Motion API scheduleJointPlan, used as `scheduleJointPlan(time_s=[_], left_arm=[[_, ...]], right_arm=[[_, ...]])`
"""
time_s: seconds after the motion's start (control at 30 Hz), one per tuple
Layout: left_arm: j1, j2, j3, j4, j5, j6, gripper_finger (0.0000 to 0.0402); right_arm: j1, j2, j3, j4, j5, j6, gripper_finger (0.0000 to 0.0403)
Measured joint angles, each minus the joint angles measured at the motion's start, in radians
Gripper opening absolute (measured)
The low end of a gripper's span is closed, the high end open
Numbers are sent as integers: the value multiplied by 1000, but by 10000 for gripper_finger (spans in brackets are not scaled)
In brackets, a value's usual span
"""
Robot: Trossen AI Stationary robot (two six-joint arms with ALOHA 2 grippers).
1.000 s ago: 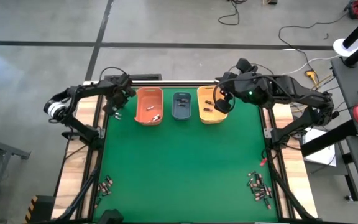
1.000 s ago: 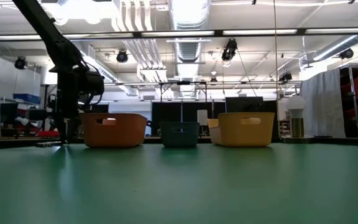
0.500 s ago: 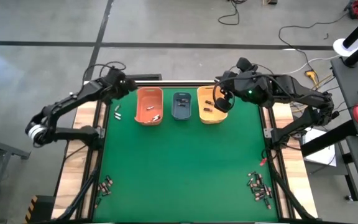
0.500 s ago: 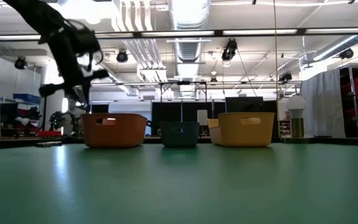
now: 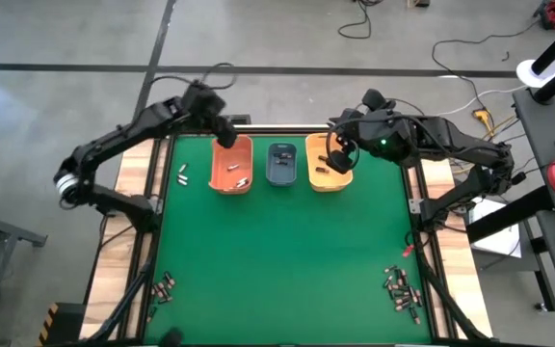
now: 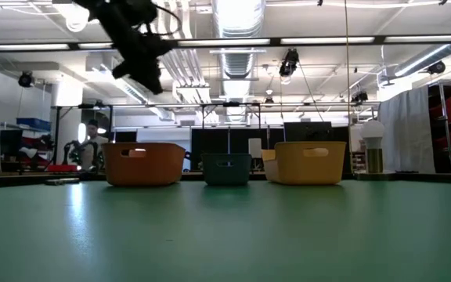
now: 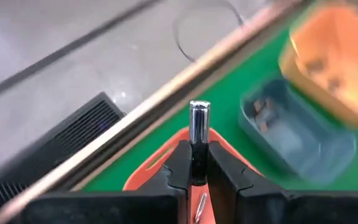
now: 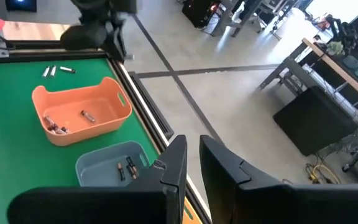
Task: Sort batteries
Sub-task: Put the silver battery into the orange bin
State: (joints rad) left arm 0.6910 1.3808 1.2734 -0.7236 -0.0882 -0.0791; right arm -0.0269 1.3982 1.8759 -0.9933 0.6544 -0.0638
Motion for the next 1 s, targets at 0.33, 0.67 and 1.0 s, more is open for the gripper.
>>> scheduleJointPlan(time_s=[0.33,0.67,1.0], left_arm=[[-13,275,120,-242,101,382,13],[-5,458,106,-256,108,341,13],[0,557,106,-232,92,282,13]], right_arm=[[2,10,0,-192,-16,254,38],[2,13,0,-205,-64,292,38],[2,14,0,-198,-63,300,38]])
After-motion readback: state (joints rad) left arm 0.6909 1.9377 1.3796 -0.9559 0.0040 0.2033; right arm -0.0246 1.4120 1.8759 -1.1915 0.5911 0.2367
